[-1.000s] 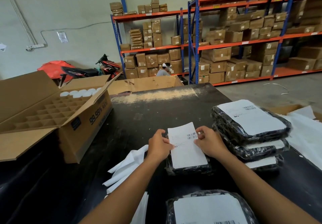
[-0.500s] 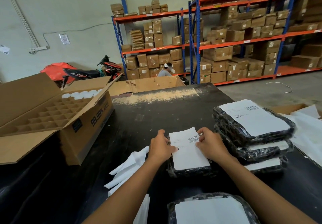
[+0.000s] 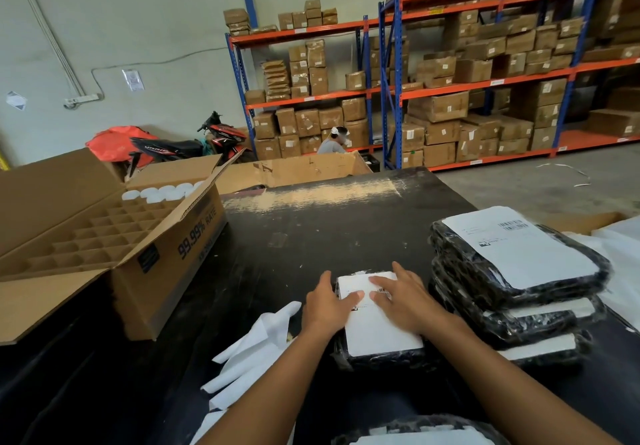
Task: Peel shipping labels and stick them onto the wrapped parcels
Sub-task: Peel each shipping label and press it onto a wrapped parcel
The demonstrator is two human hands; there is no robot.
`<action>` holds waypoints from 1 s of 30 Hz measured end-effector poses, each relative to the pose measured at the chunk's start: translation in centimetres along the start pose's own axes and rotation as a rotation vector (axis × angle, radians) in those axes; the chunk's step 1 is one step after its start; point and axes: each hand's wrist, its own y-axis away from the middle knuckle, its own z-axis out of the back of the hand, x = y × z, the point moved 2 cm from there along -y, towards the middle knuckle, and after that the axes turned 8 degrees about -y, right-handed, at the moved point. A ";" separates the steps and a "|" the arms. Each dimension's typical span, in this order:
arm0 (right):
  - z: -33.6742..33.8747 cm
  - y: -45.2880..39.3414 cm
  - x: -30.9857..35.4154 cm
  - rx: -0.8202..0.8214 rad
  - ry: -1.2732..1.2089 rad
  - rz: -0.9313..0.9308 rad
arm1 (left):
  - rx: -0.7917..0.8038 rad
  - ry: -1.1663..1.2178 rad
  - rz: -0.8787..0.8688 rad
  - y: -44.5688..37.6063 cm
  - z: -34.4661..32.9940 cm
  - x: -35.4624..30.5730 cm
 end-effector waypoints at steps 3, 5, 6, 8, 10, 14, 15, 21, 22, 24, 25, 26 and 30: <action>0.0 -0.2 -0.6 -0.034 -0.038 -0.030 | -0.024 -0.004 0.049 -0.5 -0.3 0.3; -0.1 -0.4 -0.9 -0.064 -0.059 -0.046 | -0.021 -0.017 0.071 -1.1 -0.2 0.2; -0.2 -0.4 -0.9 -0.072 -0.070 -0.053 | -0.018 -0.029 0.081 -1.4 -0.1 0.1; -0.4 -0.3 -0.9 -0.082 -0.087 -0.042 | -0.014 -0.079 0.093 -1.8 0.0 -0.2; -0.5 -0.1 -1.0 -0.091 -0.096 -0.018 | -0.029 -0.122 0.090 -1.9 -0.2 -0.5; -0.4 -0.3 -1.1 -0.111 -0.081 -0.016 | -0.091 -0.094 0.054 -1.4 -0.7 -0.5; -0.4 -0.5 -1.0 -0.117 -0.080 -0.021 | -0.095 -0.092 0.048 -1.3 -0.7 -0.5; 0.3 -0.1 -1.7 -0.017 -0.150 -0.045 | 0.035 -0.121 -0.054 -0.9 0.1 -0.4; 0.3 0.1 -2.0 0.007 -0.171 -0.045 | 0.060 -0.132 -0.070 -0.8 0.1 -0.1; 0.3 0.3 -2.2 0.009 -0.190 -0.035 | 0.084 -0.159 -0.080 -0.5 0.1 0.3; 0.2 0.3 -2.1 -0.008 -0.196 -0.027 | 0.088 -0.175 -0.079 -0.4 0.2 0.3; 0.2 0.3 -2.1 -0.025 -0.197 -0.022 | 0.088 -0.193 -0.077 -0.3 0.3 0.3; 0.6 0.6 -1.4 -0.015 -0.136 -0.025 | 0.094 -0.308 -0.077 0.3 0.3 -0.4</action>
